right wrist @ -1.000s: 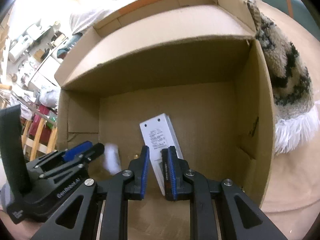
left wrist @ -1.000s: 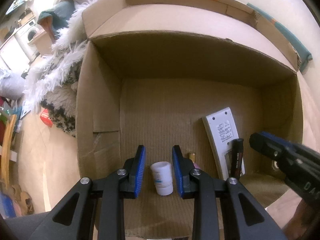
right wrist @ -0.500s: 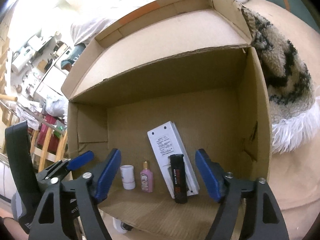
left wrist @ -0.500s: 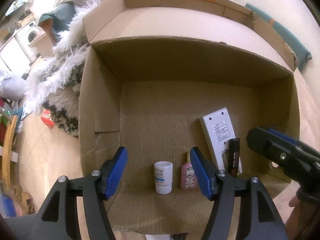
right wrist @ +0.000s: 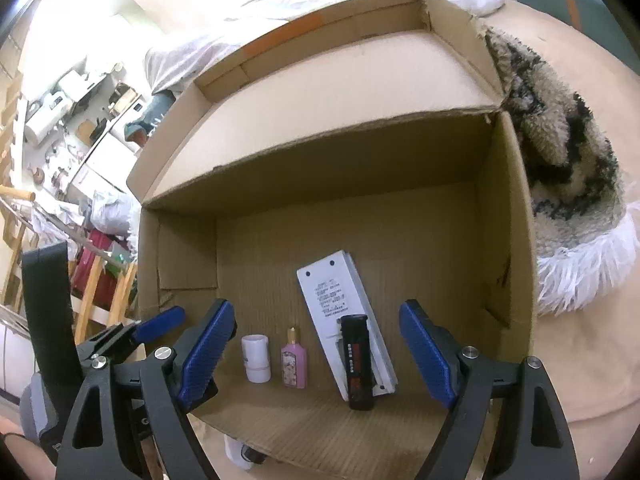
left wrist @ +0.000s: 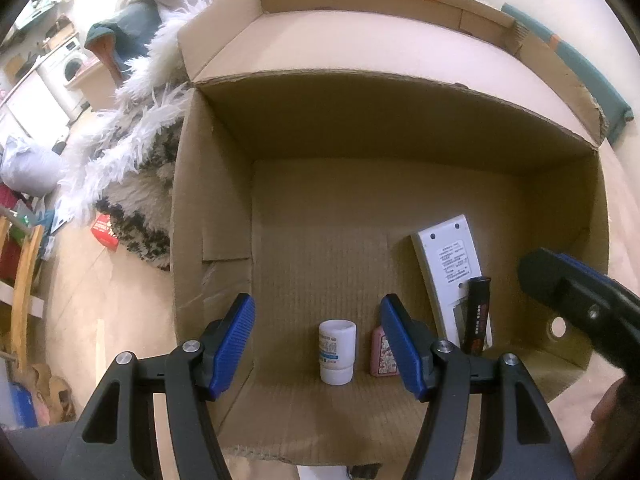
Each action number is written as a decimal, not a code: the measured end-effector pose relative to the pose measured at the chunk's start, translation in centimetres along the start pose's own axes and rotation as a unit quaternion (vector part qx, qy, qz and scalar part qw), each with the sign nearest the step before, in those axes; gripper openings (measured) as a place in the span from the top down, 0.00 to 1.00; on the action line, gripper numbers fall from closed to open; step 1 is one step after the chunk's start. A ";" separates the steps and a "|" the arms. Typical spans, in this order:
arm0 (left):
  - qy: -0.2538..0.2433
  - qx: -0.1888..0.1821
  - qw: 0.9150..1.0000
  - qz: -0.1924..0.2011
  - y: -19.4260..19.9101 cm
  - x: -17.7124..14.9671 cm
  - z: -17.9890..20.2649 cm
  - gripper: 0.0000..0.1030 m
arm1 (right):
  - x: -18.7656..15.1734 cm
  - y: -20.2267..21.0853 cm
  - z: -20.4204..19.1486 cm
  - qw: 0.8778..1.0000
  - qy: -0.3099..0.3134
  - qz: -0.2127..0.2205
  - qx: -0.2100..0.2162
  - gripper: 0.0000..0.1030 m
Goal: Organize rigid objects
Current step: 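Withdraw both open tools from the box toward remaining items, then grasp white earbud case with left tool while right tool grasps white charger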
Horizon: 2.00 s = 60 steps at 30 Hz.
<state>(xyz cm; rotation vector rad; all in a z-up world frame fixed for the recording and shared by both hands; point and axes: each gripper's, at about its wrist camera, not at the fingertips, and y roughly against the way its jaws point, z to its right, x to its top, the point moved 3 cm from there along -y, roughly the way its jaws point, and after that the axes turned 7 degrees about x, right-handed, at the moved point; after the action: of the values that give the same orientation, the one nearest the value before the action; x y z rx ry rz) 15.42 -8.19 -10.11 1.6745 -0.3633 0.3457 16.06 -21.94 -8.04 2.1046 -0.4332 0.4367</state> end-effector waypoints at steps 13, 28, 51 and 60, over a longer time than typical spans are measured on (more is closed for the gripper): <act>0.007 -0.001 1.000 0.015 3.0 -0.3 -1.5 0.40 | 0.1 3.1 -0.4 0.999 0.002 0.041 0.000 0.13; 0.046 0.000 0.999 0.005 6.2 -3.1 -4.7 0.40 | -2.4 6.1 -1.8 0.999 0.014 0.036 0.002 0.13; 0.076 -0.076 0.981 -0.160 -2.8 -11.2 -4.1 0.40 | -8.8 6.0 3.3 0.992 -0.114 -0.037 -0.024 0.13; 0.068 -0.084 0.972 -0.210 -4.8 -12.6 -3.3 0.61 | -9.3 5.5 5.3 0.987 -0.149 -0.056 -0.031 0.13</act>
<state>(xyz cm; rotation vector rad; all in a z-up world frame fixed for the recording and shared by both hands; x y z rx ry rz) 5.98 -3.80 -19.34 1.5058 0.0678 0.1090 6.11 -27.97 -11.20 2.1265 -0.4898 0.0401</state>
